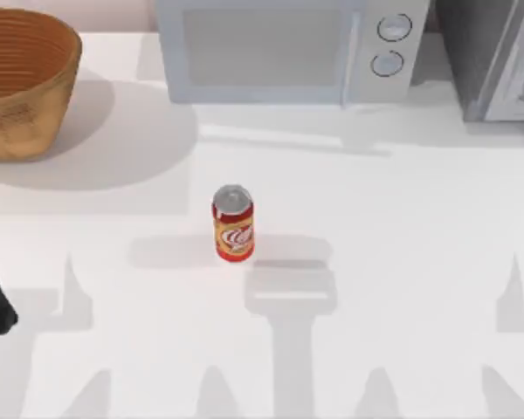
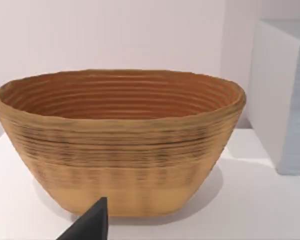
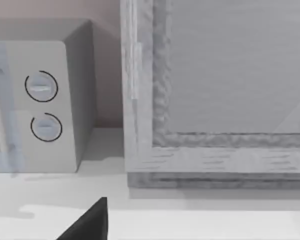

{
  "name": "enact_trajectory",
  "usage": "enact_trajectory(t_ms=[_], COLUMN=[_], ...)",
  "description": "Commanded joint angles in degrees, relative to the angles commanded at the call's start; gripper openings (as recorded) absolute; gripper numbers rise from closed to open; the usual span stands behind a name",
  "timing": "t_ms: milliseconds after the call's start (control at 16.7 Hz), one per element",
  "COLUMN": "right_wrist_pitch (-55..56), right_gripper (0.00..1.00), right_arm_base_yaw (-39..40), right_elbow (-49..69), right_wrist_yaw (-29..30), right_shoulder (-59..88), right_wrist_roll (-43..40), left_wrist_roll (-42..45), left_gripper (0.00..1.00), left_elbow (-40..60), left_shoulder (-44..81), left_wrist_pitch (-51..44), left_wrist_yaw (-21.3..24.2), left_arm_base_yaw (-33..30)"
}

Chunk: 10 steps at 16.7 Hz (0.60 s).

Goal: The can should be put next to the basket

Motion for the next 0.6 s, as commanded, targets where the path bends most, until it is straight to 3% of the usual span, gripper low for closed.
enact_trajectory(t_ms=[300,600], right_wrist_pitch=[0.0,0.0], right_gripper=[1.00,1.00], right_arm_base_yaw=[0.0,0.0], right_elbow=[0.0,0.0], right_wrist_yaw=[0.0,0.0], right_shoulder=[0.0,0.0], right_wrist_roll=[0.0,0.0], left_wrist_roll=[0.4,2.1], left_gripper=[1.00,1.00], left_elbow=[2.6,15.4], left_shoulder=[3.3,18.3], left_wrist_pitch=[-2.0,-11.2], left_wrist_yaw=[0.2,0.6], left_arm_base_yaw=[-1.1,-5.7])
